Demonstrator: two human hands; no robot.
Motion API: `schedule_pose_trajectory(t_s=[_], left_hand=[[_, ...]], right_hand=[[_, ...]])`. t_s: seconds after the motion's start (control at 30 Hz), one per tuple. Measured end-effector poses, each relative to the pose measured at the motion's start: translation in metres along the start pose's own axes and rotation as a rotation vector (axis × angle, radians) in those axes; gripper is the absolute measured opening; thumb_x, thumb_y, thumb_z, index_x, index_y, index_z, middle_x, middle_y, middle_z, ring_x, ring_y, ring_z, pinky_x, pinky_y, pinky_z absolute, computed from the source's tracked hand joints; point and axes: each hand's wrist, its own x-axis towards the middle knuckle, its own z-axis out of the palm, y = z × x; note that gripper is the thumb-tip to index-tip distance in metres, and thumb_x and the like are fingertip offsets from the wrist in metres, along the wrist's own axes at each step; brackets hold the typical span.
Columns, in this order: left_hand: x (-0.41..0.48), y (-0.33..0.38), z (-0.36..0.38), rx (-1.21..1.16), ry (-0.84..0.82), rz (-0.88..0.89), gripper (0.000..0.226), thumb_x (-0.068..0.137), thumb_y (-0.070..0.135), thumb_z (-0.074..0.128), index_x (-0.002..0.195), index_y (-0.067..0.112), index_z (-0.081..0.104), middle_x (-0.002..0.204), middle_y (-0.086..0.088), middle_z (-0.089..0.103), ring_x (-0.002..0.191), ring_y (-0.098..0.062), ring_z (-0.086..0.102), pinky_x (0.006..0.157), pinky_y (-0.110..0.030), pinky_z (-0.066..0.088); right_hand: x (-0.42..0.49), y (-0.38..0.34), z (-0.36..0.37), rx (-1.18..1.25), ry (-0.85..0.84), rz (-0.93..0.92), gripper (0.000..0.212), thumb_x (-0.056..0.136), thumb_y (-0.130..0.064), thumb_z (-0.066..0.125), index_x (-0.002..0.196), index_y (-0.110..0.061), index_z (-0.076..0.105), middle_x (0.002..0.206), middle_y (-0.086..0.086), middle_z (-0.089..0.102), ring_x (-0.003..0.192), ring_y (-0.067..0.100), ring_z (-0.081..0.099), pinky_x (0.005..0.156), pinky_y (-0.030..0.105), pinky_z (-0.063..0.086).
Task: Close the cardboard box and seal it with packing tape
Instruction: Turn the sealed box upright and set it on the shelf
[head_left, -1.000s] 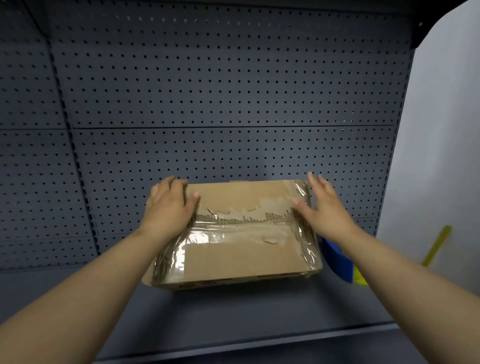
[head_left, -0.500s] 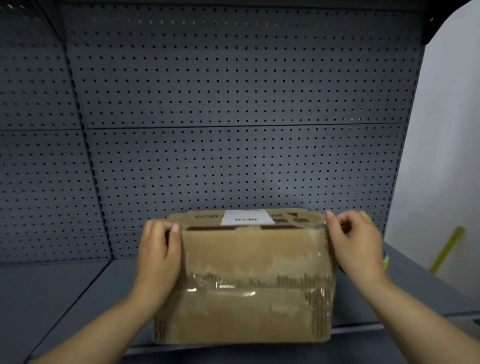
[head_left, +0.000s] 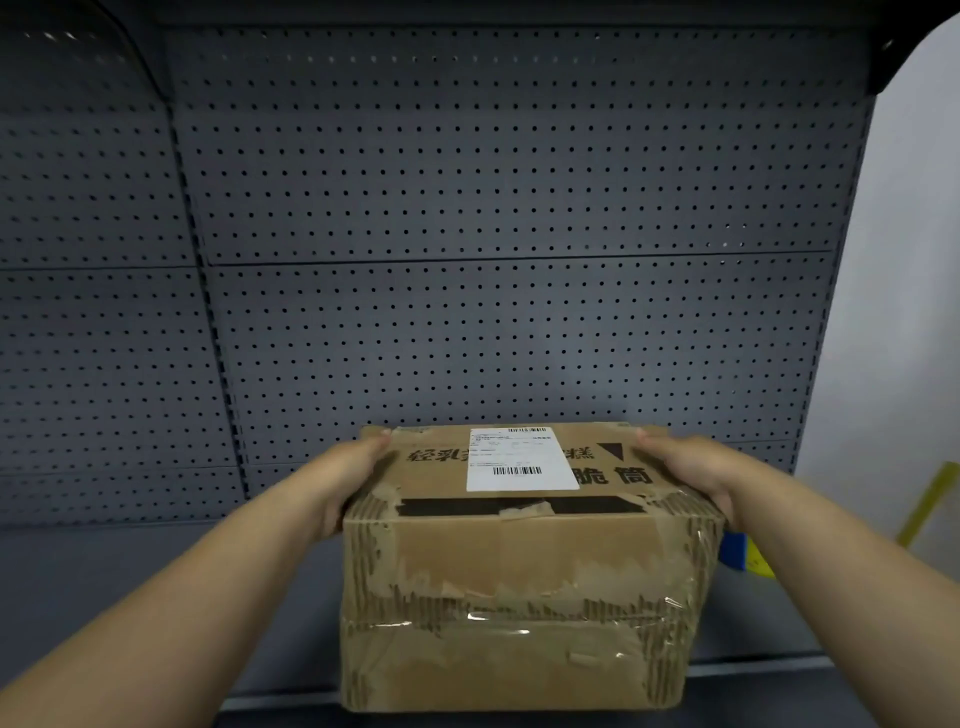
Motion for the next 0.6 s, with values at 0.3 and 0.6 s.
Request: schedule_pose_trajectory(t_s=[0.3,0.6], left_hand=[[-0.029,-0.003,-0.006,0.039,0.113,0.399,0.031,0.098,0.042,0.036,0.118,0.021,0.048,0.095,-0.001,0.066,0.08,-0.02,0.065,0.06,-0.029,0.048],[-0.032,-0.023,-0.018,0.046,0.313,0.763,0.044,0.096,0.041,0.033,0.138,0.03,0.024,0.121,0.011,0.046,0.107,-0.011,0.048,0.086,-0.033,0.039]], right_hand=[[-0.022,0.005,0.008,0.05,0.15,-0.385,0.033,0.093,-0.048,0.037,0.1,-0.024,0.059,0.085,0.003,0.072,0.075,0.021,0.068,0.067,0.034,0.051],[-0.016,0.03,0.029,0.045,0.31,-0.765,0.053,0.091,-0.047,0.036,0.141,-0.037,0.021,0.122,-0.007,0.057,0.106,0.01,0.059,0.085,0.035,0.051]])
